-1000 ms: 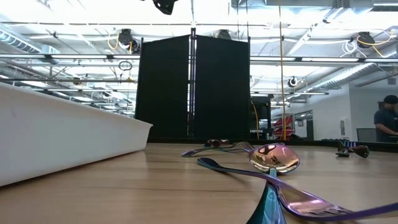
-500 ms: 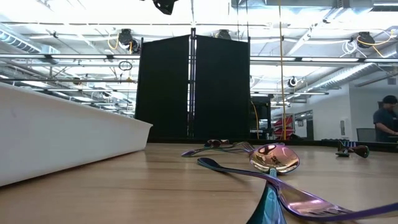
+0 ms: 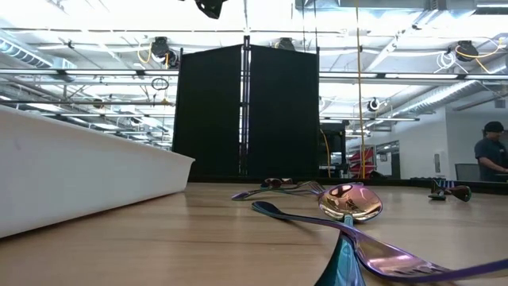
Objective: Sort silverware
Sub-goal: Put the iridescent blue knife in the silverware tray
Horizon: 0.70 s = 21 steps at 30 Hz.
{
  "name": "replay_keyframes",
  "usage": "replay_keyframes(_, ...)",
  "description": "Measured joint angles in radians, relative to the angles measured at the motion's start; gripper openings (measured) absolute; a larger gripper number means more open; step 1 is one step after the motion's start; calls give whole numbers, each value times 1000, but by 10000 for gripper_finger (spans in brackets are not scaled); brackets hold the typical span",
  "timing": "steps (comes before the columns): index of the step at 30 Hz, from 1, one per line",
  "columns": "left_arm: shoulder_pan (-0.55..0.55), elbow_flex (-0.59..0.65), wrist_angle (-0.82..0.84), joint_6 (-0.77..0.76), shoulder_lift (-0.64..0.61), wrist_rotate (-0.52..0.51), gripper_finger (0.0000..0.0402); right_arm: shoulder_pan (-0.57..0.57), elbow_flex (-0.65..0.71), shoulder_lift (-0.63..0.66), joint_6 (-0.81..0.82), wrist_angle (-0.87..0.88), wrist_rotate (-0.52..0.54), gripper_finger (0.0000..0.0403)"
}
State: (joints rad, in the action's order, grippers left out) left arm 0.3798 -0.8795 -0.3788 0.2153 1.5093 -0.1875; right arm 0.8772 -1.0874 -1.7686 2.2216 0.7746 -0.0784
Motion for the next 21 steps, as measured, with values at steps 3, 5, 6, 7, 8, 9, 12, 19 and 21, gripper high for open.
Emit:
replay_keyframes(3, 0, 0, 0, 0, 0, 0, 102, 0, 0, -1, -13, 20, 1, 49)
replay_keyframes(5, 0, 0, 0, 0, 0, 0, 102, 0, 0, -1, -19, 31, 0, 63)
replay_keyframes(6, 0, 0, 0, 0, 0, 0, 102, 0, 0, -1, -20, 31, 0, 70)
replay_keyframes(7, 0, 0, -1, 0, 0, 0, 102, 0, 0, -1, -20, 30, 0, 76)
replay_keyframes(8, 0, 0, 0, 0, 0, 0, 102, 0, 0, -1, -23, 30, -1, 81)
replay_keyframes(9, 0, 0, 0, 0, 0, 0, 102, 0, 0, -1, -27, 30, -1, 86)
replay_keyframes(12, 0, 0, 0, 0, 0, 0, 102, 0, 0, -1, -35, 32, -1, 97)
replay_keyframes(19, 0, 0, 0, 0, 0, 0, 102, 0, 0, -1, -35, 60, -1, 96)
replay_keyframes(21, 0, 0, 0, 0, 0, 0, 102, 0, 0, -1, -35, 60, -1, 94)
